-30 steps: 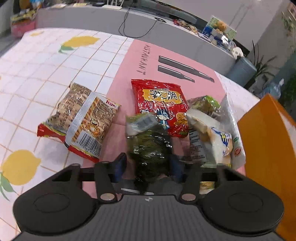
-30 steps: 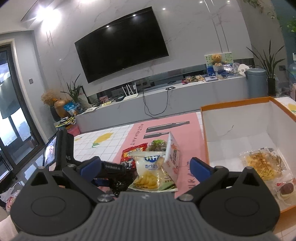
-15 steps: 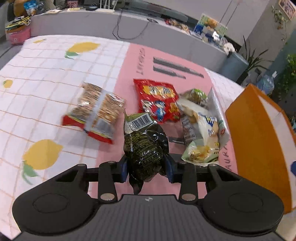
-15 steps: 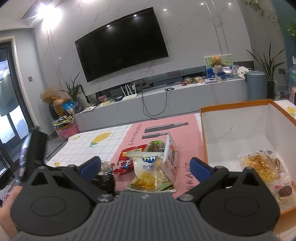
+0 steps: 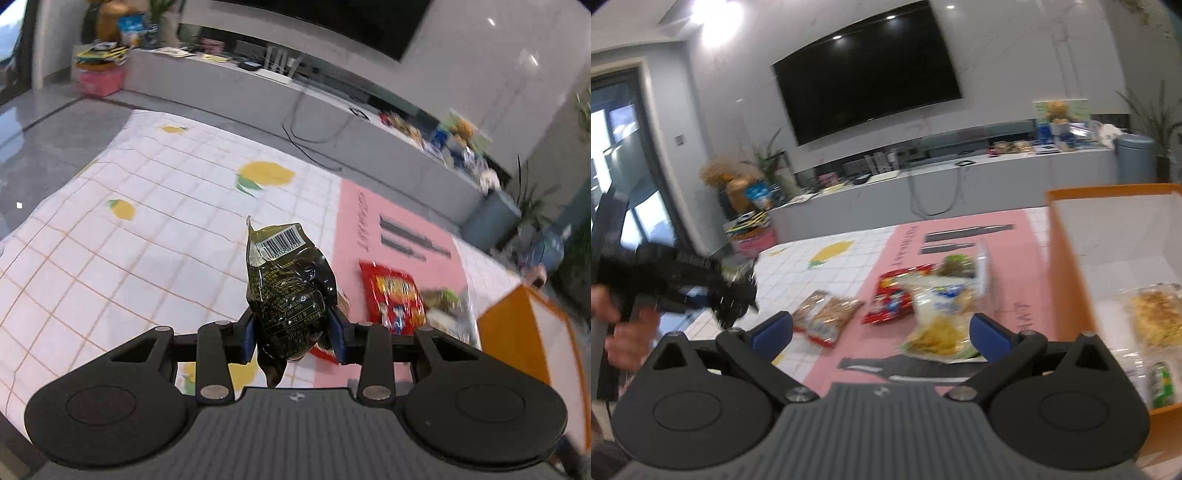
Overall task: Organize snacks
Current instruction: 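Lift the seaweed bag with the left gripper while the right gripper grasps the striped stick-snack bag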
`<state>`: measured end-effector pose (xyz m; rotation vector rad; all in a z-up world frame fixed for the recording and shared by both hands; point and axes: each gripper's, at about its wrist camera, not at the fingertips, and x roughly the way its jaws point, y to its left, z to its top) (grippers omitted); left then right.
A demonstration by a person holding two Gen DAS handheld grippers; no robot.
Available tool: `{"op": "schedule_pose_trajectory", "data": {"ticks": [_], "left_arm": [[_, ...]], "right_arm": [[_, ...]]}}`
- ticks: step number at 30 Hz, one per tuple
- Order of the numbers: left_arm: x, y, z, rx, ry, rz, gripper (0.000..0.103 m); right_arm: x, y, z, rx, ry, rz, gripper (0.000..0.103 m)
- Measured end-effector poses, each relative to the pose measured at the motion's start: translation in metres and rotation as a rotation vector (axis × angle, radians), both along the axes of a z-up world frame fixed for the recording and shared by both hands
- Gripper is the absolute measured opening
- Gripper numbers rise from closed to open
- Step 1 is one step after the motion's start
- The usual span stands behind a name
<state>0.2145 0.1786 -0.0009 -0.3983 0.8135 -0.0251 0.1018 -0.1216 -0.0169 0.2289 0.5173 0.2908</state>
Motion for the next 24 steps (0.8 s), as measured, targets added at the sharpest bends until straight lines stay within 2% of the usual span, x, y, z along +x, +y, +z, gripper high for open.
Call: {"op": "schedule_pose_trajectory", "data": {"ticks": [8, 12, 15, 19, 24], "left_arm": [[0.002, 0.025, 0.000, -0.070, 0.008, 0.022, 0.044], [0.004, 0.031, -0.003, -0.097, 0.024, 0.031, 0.044], [0.005, 0.036, -0.001, -0.104, 0.022, 0.049, 0.044], [0.006, 0.042, 0.000, -0.095, 0.017, 0.053, 0.044], [0.006, 0.054, 0.002, -0.108, 0.008, 0.078, 0.044]], "right_arm": [[0.014, 0.067, -0.012, -0.039, 0.040, 0.088, 0.099], [0.023, 0.096, -0.023, -0.080, 0.023, 0.118, 0.100], [0.036, 0.108, -0.037, -0.065, 0.025, 0.054, 0.100], [0.062, 0.110, -0.056, 0.045, 0.068, -0.032, 0.100], [0.096, 0.128, -0.068, 0.047, 0.104, -0.115, 0.100]]}}
